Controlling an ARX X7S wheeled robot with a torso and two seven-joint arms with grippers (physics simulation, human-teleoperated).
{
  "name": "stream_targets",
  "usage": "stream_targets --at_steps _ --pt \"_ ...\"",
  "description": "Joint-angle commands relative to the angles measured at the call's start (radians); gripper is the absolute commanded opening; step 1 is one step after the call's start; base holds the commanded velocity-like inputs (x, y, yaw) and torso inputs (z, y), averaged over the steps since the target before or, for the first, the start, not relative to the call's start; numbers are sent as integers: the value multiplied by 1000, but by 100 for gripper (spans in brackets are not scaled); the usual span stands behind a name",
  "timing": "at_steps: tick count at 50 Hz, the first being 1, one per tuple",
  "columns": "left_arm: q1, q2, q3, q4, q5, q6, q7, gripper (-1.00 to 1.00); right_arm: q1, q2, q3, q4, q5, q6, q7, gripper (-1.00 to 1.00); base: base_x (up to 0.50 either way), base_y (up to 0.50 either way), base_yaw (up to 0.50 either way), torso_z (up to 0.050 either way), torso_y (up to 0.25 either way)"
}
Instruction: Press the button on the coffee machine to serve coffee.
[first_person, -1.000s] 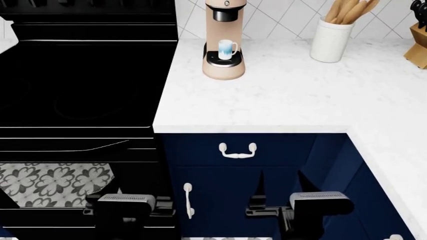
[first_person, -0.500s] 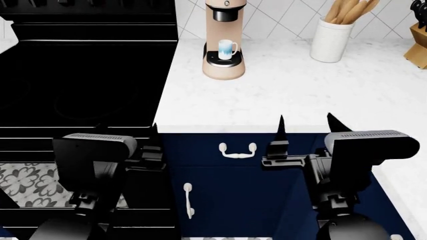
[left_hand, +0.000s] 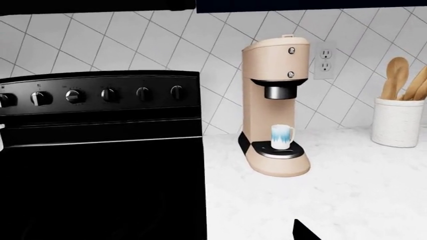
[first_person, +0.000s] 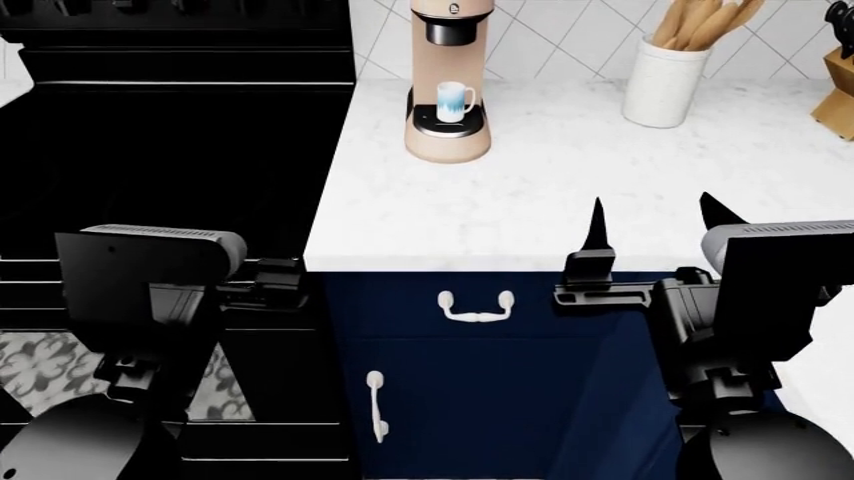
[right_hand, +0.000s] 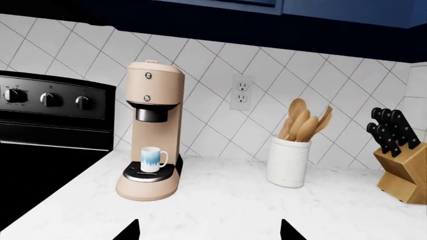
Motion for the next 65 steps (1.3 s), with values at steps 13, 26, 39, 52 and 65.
stream_targets --at_steps 13,26,39,52,65 --pt "-3 2 -7 -7 -3 -5 -8 100 -26 9 13 -17 1 6 12 100 211 0 0 0 0" --pt "1 -1 0 -10 -9 -1 -18 100 -40 12 32 -22 15 -8 13 100 229 0 0 0 0" --pt "14 -8 -7 -17 -15 16 -20 100 -18 20 24 -31 24 21 22 100 259 0 0 0 0" --pt "20 -12 -3 -26 -19 27 -27 100 -33 25 21 -23 28 1 32 100 240 0 0 0 0" --pt "23 -15 5 -33 -24 37 -32 100 -37 31 30 -35 35 5 43 100 188 0 0 0 1"
